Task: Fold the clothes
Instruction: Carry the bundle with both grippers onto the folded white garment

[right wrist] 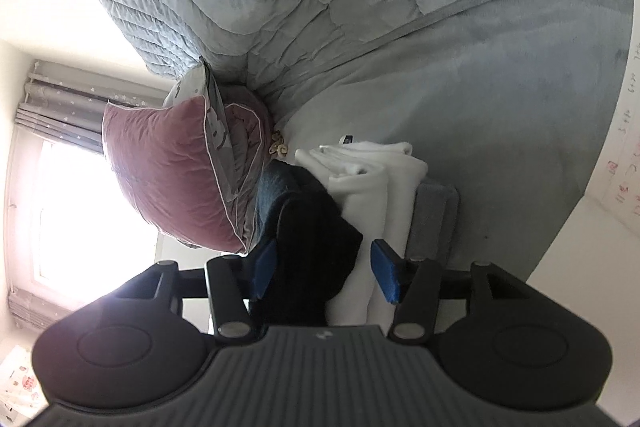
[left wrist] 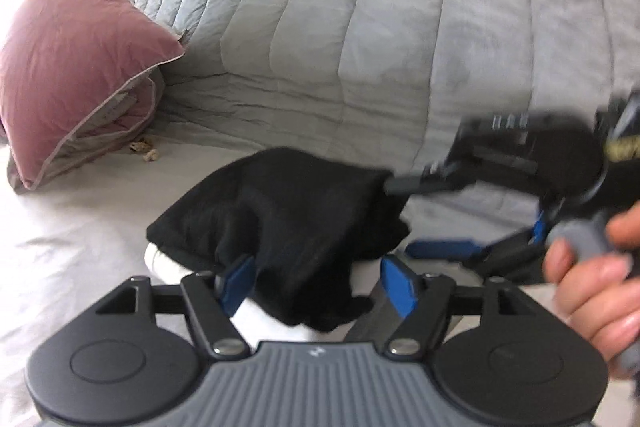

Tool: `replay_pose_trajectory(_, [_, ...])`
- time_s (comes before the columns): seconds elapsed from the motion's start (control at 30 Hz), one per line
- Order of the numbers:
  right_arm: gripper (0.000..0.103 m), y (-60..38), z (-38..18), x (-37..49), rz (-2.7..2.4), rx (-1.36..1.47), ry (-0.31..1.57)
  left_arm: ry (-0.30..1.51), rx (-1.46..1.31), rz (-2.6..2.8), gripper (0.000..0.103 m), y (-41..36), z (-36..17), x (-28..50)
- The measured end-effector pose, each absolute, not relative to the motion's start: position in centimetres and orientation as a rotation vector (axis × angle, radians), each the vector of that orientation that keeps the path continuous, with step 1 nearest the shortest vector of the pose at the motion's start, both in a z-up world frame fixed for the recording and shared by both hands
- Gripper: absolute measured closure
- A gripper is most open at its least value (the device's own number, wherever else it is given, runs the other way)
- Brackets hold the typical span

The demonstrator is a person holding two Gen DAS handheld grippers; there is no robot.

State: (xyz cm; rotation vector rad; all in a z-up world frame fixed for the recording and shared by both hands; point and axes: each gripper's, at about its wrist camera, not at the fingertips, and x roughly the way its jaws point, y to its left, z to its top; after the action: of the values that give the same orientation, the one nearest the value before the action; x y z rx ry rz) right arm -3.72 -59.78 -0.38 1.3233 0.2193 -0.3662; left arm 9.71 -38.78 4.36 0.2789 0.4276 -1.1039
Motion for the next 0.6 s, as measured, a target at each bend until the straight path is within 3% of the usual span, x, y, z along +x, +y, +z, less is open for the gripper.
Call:
replay_pose_trajectory(0.07, [0.047, -59.9, -0.3, -3.6, -0.371, 1.32, 0.209, 0.411, 0.312, -1.061, 0.036, -39.1, 3.9, 9.4])
replay_pose_trajectory(0.13, [0.047, -59.9, -0.1, -3.4, -0.376, 1.303, 0.21, 0.383, 0.354, -1.021, 0.054, -39.3, 3.6, 9.0])
replay_pose_trajectory(0.17, [0.048, -60.0, 0.0, -3.2, -0.378, 1.293, 0.21, 0.365, 0.381, -1.003, 0.058, -39.4, 3.5, 8.7])
replay_pose_trajectory(0.23, [0.07, -60.1, 0.3, -2.7, -0.368, 1.257, 0.219, 0.309, 0.464, -0.962, 0.085, -39.6, 3.5, 8.1])
replay_pose_trajectory(0.27, [0.089, -60.2, 0.5, -2.4, -0.364, 1.232, 0.227, 0.271, 0.519, -0.94, 0.085, -39.8, 3.6, 7.6])
replay_pose_trajectory(0.43, [0.093, -60.5, 2.5, -2.1, -0.389, 1.081, 0.203, 0.096, 0.733, -0.924, 0.088, -39.8, 3.9, 5.8])
replay_pose_trajectory(0.6, [0.092, -61.0, 2.9, -2.0, -0.466, 0.951, 0.295, 0.174, 0.88, -1.038, 0.085, -40.1, 2.7, 5.8])
